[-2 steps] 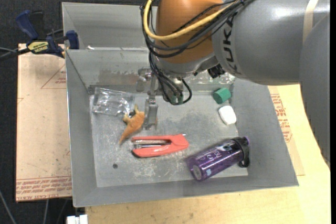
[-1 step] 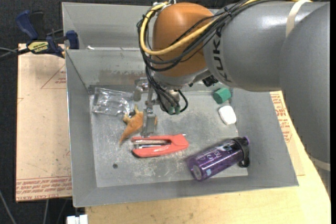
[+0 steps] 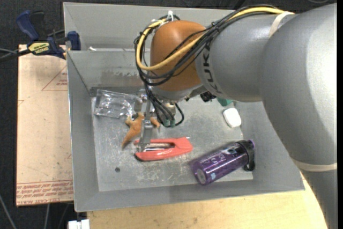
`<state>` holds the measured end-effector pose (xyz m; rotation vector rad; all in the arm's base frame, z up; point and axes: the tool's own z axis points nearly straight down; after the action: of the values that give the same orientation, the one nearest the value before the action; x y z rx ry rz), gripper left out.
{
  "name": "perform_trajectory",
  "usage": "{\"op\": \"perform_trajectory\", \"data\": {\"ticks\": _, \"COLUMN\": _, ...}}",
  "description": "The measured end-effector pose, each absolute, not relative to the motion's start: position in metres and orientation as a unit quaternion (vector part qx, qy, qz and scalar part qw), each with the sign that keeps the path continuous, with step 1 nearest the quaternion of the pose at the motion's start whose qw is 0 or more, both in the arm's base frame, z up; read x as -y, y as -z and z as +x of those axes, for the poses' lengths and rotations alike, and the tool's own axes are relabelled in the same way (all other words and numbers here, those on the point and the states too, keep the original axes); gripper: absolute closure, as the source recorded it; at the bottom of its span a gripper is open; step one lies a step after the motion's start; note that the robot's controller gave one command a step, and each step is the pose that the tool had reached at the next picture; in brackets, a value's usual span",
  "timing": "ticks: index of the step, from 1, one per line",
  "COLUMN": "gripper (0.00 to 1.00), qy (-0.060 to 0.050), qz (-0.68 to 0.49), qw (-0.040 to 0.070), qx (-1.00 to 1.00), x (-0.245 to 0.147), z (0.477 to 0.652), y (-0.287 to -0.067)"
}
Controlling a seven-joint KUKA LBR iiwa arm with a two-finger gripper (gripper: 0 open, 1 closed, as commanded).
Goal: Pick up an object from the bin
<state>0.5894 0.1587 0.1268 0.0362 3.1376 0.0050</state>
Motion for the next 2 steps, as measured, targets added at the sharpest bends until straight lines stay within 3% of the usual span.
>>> {"op": "perform_trajectory", "data": {"ticks": 1, "gripper": 1.00, "qy": -0.003, "qz": 0.064, "qw": 0.005, "qx": -0.998, "x": -0.1658, "z": 0.5781, "y": -0.0974}}
{"op": "perform_trajectory", "data": {"ticks": 2, "gripper": 1.00, "qy": -0.003, "qz": 0.064, "qw": 0.005, "qx": -0.998, "x": -0.1658, "z": 0.5781, "y": -0.0974}}
